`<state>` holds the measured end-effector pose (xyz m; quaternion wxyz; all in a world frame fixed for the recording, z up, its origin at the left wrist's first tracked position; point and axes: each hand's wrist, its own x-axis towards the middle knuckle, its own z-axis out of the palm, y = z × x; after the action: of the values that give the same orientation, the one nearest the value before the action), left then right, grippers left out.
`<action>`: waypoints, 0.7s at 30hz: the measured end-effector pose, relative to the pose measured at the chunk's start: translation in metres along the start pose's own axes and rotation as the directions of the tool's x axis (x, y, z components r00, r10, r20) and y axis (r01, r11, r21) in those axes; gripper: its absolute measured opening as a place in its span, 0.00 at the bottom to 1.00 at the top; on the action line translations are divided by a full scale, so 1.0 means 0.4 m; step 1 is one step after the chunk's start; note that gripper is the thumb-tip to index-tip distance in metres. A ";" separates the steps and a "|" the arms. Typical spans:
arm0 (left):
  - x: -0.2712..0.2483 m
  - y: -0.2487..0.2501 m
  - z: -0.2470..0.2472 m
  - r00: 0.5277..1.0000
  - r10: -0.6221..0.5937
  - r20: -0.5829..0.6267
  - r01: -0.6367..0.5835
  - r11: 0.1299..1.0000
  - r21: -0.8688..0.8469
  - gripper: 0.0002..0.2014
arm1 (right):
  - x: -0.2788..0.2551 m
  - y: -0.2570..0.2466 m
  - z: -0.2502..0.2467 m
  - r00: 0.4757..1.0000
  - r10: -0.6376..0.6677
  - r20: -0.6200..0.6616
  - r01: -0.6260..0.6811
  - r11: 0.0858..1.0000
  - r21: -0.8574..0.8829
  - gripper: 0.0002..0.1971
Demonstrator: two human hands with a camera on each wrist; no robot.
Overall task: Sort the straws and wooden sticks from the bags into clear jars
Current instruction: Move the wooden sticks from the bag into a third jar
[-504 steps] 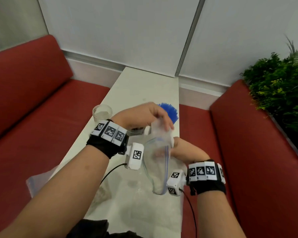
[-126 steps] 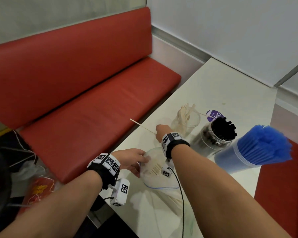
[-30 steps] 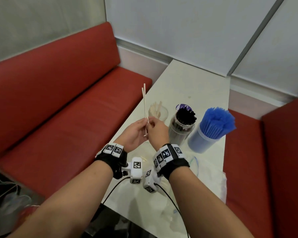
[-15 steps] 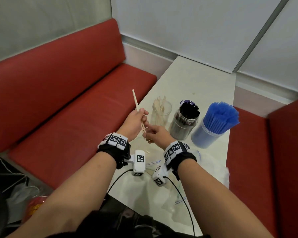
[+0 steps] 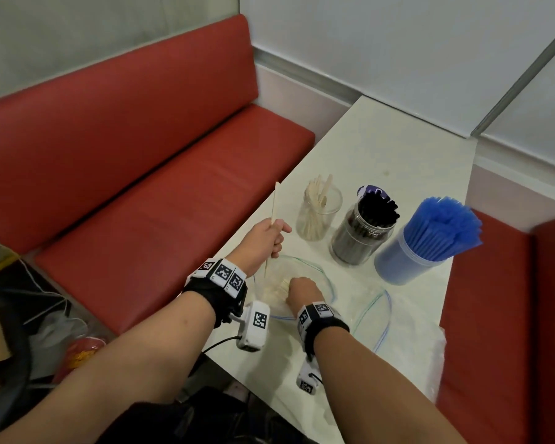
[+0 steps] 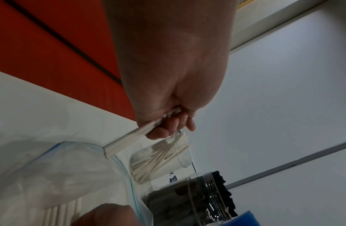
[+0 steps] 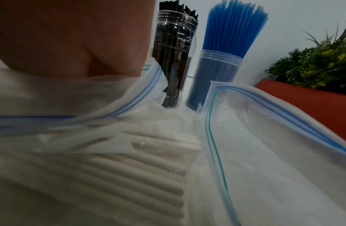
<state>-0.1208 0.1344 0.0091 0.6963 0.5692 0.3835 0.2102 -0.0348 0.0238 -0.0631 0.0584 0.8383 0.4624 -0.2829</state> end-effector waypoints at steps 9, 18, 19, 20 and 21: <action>0.049 0.021 0.017 1.000 -0.024 -0.004 0.024 1.000 -0.009 0.14 | -0.013 0.048 -0.045 0.996 0.085 0.010 -0.085 0.990 0.111 0.13; 0.036 0.019 0.082 0.930 -0.222 0.293 0.215 0.975 0.056 0.13 | -0.032 0.065 -0.126 0.998 0.058 -0.002 -0.055 0.958 0.281 0.09; 0.033 0.012 0.083 0.914 -0.267 0.307 0.238 0.963 0.129 0.12 | -0.035 0.066 -0.132 0.998 0.060 0.002 -0.057 0.947 0.317 0.10; 0.031 0.005 0.082 0.904 -0.305 0.299 0.251 0.946 0.205 0.12 | -0.037 0.069 -0.136 0.998 0.059 0.005 -0.057 0.935 0.349 0.10; 0.032 -0.004 0.080 0.903 -0.333 0.272 0.262 0.928 0.267 0.11 | -0.040 0.073 -0.141 0.999 0.047 0.001 -0.043 0.927 0.373 0.08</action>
<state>-0.0885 0.1234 0.0057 0.7035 0.6043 0.3723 -0.0365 0.0057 0.0156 -0.0125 -0.0974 0.8456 0.3811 -0.3608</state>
